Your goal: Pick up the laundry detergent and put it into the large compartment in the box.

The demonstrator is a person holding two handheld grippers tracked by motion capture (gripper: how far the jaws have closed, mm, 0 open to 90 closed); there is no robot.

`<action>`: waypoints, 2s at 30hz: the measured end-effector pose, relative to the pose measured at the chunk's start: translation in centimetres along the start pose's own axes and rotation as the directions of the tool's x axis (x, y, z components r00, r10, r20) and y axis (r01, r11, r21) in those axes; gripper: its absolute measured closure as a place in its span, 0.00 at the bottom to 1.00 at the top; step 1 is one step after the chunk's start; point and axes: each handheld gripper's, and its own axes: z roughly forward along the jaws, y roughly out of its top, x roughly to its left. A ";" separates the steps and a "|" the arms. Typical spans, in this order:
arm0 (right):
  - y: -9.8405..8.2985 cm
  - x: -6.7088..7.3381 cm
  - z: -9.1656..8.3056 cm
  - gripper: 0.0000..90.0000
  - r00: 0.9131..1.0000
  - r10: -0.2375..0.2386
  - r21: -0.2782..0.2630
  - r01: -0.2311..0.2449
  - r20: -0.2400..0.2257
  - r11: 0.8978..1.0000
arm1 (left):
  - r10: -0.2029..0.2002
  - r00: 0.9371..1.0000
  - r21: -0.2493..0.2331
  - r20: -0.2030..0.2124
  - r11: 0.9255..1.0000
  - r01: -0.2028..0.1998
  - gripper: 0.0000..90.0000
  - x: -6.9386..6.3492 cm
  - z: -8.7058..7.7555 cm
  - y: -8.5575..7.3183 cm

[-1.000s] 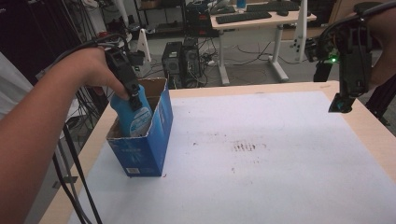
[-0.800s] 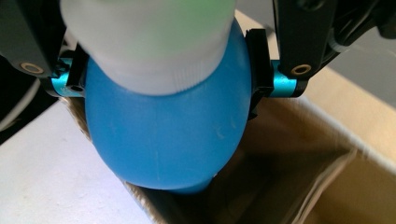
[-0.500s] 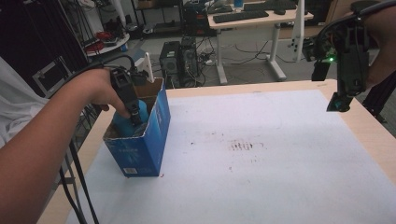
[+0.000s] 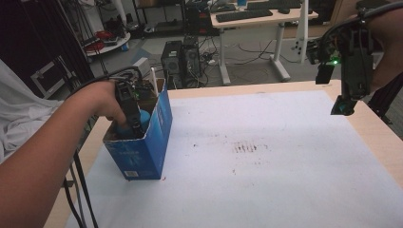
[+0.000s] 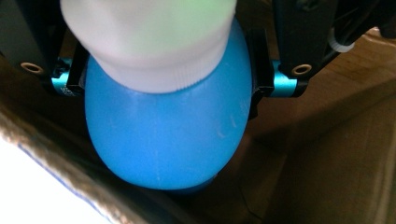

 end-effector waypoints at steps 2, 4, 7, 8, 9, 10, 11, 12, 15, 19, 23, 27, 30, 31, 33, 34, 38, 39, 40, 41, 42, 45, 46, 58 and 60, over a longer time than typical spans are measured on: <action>0.1 0.0 0.1 0.04 1.000 0.002 0.002 -0.002 0.001 1.000 | 0.004 1.000 -0.002 -0.001 1.000 -0.004 0.42 0.0 0.0 0.0; 0.1 -0.1 0.1 0.04 1.000 -0.001 -0.001 0.001 0.001 1.000 | 0.006 1.000 0.000 0.000 1.000 -0.006 0.42 0.0 0.1 -0.1; 0.1 -0.1 0.1 0.04 1.000 0.007 -0.002 -0.007 -0.001 1.000 | 0.007 1.000 -0.003 0.002 1.000 -0.007 0.42 0.1 0.1 -0.1; 0.1 -0.1 0.1 0.04 1.000 0.006 -0.004 -0.006 0.000 1.000 | 0.008 1.000 -0.004 0.003 1.000 -0.008 0.42 0.1 0.1 -0.1; 0.1 -0.1 0.1 0.04 1.000 0.011 -0.004 -0.011 0.000 1.000 | 0.007 1.000 -0.004 0.005 1.000 -0.007 0.42 0.1 0.1 -0.1; 0.2 -0.1 0.1 0.04 1.000 0.009 -0.003 -0.009 0.001 1.000 | 0.007 1.000 0.000 0.005 1.000 -0.007 0.42 0.2 0.1 -0.1; 0.2 -0.1 0.1 0.04 1.000 0.008 0.000 -0.008 -0.001 1.000 | 0.006 1.000 -0.001 0.006 1.000 -0.006 0.42 0.2 0.1 -0.1; 0.2 -0.1 0.1 0.04 1.000 0.009 -0.002 -0.009 0.000 1.000 | 0.003 1.000 -0.001 0.008 1.000 -0.003 0.42 0.2 0.1 -0.1; 0.1 -0.1 0.0 0.04 1.000 0.007 -0.010 -0.007 0.000 1.000 | 0.007 1.000 -0.002 0.010 1.000 -0.007 0.42 0.2 0.1 0.0; -0.1 0.0 -0.1 0.04 1.000 0.014 -0.006 -0.014 0.001 1.000 | -0.002 1.000 -0.011 0.015 1.000 0.002 0.41 0.2 0.0 -0.1; -0.3 0.0 -0.2 0.04 1.000 0.018 -0.011 -0.018 0.006 1.000 | -0.025 1.000 -0.027 0.014 0.999 0.026 0.39 0.2 -0.6 0.0; -0.1 0.2 -0.2 0.04 1.000 0.011 -0.012 -0.011 0.007 1.000 | -0.023 1.000 -0.025 0.011 0.999 0.023 0.35 0.1 -0.9 0.1; -0.2 0.2 -0.2 0.04 1.000 0.015 -0.009 -0.015 0.006 1.000 | -0.028 1.000 -0.020 0.004 0.999 0.028 0.34 0.1 -1.3 -0.1; -0.2 0.2 -0.2 0.04 1.000 0.015 -0.007 -0.015 0.005 1.000 | -0.030 1.000 -0.022 0.002 0.999 0.030 0.34 0.1 -1.5 -0.1; -0.2 0.1 -0.2 0.04 1.000 0.013 -0.011 -0.013 0.005 1.000 | -0.034 0.999 -0.022 -0.001 0.999 0.034 0.34 0.1 -1.9 -0.3; -0.2 0.1 -0.2 0.04 1.000 0.014 -0.012 -0.013 0.006 1.000 | -0.034 0.999 -0.025 -0.001 0.999 0.034 0.34 0.1 -2.1 -0.4; -0.2 0.2 -0.2 0.04 1.000 0.014 -0.012 -0.014 0.006 1.000 | -0.037 0.999 -0.029 -0.015 0.999 0.037 0.32 0.1 -2.9 -0.6; -0.2 0.2 -0.2 0.04 1.000 0.012 -0.012 -0.012 0.006 1.000 | -0.036 0.999 -0.028 -0.016 0.999 0.035 0.31 0.0 -3.1 -0.7; -0.2 0.2 -0.2 0.04 1.000 0.011 -0.011 -0.011 0.006 1.000 | -0.034 0.999 -0.031 -0.019 0.999 0.033 0.30 0.0 -3.3 -0.7; -0.2 0.2 -0.2 0.04 1.000 0.010 -0.010 -0.010 0.006 1.000 | -0.032 0.999 -0.032 -0.019 0.999 0.032 0.29 -0.1 -3.5 -0.7; -0.2 0.2 -0.2 0.04 1.000 0.014 -0.013 -0.014 0.005 1.000 | -0.034 0.999 -0.033 -0.021 0.999 0.033 0.29 -0.2 -3.8 -0.8; -0.1 0.3 -0.2 0.04 1.000 0.013 -0.009 -0.013 0.004 1.000 | -0.023 0.999 -0.023 -0.039 0.999 0.022 0.25 -0.4 -4.6 -0.9; -0.1 0.2 -0.2 0.04 1.000 0.010 -0.013 -0.010 0.004 1.000 | -0.020 0.999 -0.016 -0.044 1.000 0.019 0.25 -0.6 -4.9 -1.0; 0.3 0.0 0.0 0.04 1.000 0.005 -0.004 -0.005 -0.003 1.000 | 0.046 0.996 -0.029 -0.083 0.998 -0.048 0.14 -2.5 -8.6 -1.4; 0.4 -0.1 0.0 0.04 1.000 -0.003 -0.007 0.003 -0.002 1.000 | 0.062 0.992 -0.032 -0.114 0.997 -0.066 0.11 -3.2 -9.2 -1.1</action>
